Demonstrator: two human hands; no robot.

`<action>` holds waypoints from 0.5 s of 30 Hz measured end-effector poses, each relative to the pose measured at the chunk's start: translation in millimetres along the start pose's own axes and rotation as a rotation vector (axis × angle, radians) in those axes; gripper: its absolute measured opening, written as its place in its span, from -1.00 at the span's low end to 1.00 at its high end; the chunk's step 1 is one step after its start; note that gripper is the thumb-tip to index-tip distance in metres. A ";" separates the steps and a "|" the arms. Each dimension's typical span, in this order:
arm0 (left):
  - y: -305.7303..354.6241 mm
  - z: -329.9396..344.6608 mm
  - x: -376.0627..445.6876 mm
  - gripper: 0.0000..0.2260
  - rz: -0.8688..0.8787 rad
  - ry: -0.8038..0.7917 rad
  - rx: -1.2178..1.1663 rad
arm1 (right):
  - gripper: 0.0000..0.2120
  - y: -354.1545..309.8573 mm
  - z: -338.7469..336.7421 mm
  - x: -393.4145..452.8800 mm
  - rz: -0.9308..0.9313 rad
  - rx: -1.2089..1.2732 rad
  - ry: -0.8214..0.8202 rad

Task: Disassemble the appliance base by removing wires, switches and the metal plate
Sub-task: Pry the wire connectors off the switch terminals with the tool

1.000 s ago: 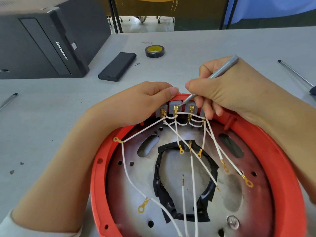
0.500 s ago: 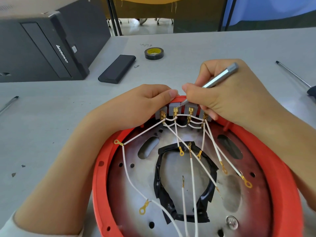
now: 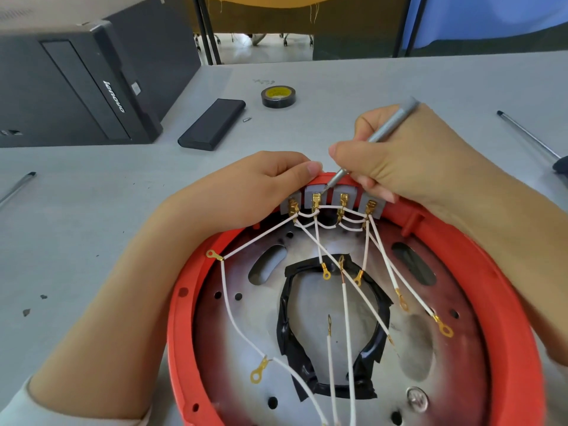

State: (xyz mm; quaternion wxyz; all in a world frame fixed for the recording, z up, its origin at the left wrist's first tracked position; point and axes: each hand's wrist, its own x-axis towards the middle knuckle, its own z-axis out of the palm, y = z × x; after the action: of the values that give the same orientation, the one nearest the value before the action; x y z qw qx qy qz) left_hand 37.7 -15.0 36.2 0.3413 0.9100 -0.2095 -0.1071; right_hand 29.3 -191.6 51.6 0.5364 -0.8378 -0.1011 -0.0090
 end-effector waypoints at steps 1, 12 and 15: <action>0.2 -0.2 0.1 -0.64 -0.002 0.006 0.002 | -0.67 0.3 -0.4 2.6 0.026 0.025 -0.013; -0.6 -1.3 -1.8 -0.62 -0.007 -0.008 -0.012 | -0.72 1.2 3.9 -7.7 -0.176 -0.112 0.103; -0.2 -0.8 -2.3 -0.64 -0.002 -0.002 -0.012 | -0.74 0.8 4.8 -8.3 -0.193 -0.154 0.111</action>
State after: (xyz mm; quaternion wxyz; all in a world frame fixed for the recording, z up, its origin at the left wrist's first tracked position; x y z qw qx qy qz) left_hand 36.0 -13.4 36.7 0.3465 0.9080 -0.2084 -0.1097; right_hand 20.9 -189.0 47.8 0.4718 -0.8612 -0.1502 -0.1146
